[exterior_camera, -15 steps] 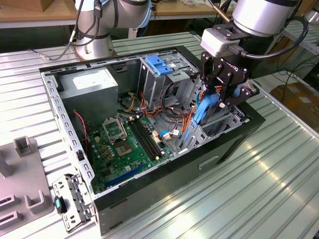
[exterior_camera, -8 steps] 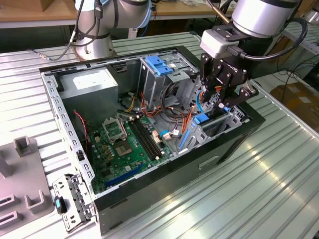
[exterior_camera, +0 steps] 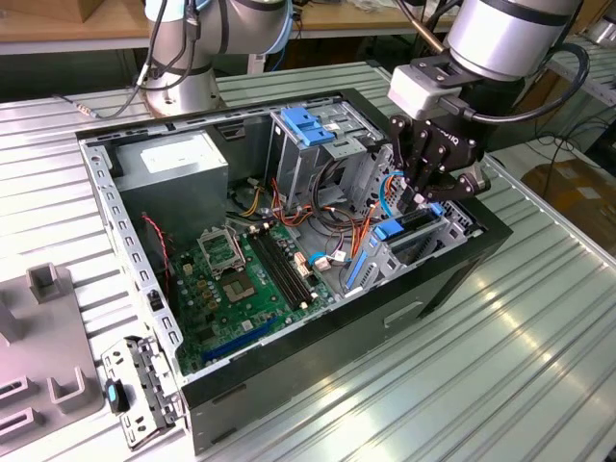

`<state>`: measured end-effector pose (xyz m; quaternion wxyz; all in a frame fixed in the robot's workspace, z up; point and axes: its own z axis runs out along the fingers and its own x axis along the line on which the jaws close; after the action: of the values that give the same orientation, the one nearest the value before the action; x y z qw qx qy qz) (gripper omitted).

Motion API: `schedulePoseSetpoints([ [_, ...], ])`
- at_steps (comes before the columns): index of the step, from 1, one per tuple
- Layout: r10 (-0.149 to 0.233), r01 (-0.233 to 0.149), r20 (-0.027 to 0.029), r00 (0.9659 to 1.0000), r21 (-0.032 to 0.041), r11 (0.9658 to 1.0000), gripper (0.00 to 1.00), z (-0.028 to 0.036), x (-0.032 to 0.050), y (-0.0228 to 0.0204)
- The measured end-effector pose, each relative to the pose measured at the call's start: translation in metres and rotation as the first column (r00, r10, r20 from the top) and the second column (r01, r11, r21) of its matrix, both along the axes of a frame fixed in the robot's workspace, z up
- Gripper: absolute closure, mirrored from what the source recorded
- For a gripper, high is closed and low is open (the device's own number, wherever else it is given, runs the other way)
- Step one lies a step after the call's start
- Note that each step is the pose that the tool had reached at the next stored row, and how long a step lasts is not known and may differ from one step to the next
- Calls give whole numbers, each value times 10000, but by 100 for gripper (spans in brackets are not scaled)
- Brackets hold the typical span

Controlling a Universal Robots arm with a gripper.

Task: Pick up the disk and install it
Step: 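Insert the disk into the insertion slot, then insert the first disk wire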

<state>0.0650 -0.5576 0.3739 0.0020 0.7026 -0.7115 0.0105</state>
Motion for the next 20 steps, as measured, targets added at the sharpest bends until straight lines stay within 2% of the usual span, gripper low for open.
schedulePoseSetpoints([
  [13, 3, -3, 0, 10000, 3, 10000, 89, -5, 13, 0],
  [15, 1, -1, 0, 10000, 2, 10000, 89, -5, 27, 0],
  [18, 6, -6, 0, 10000, 2, 10000, 89, -8, 108, 0],
  [20, 27, -27, 0, 10000, 2, 10000, 89, -9, 127, 1],
])
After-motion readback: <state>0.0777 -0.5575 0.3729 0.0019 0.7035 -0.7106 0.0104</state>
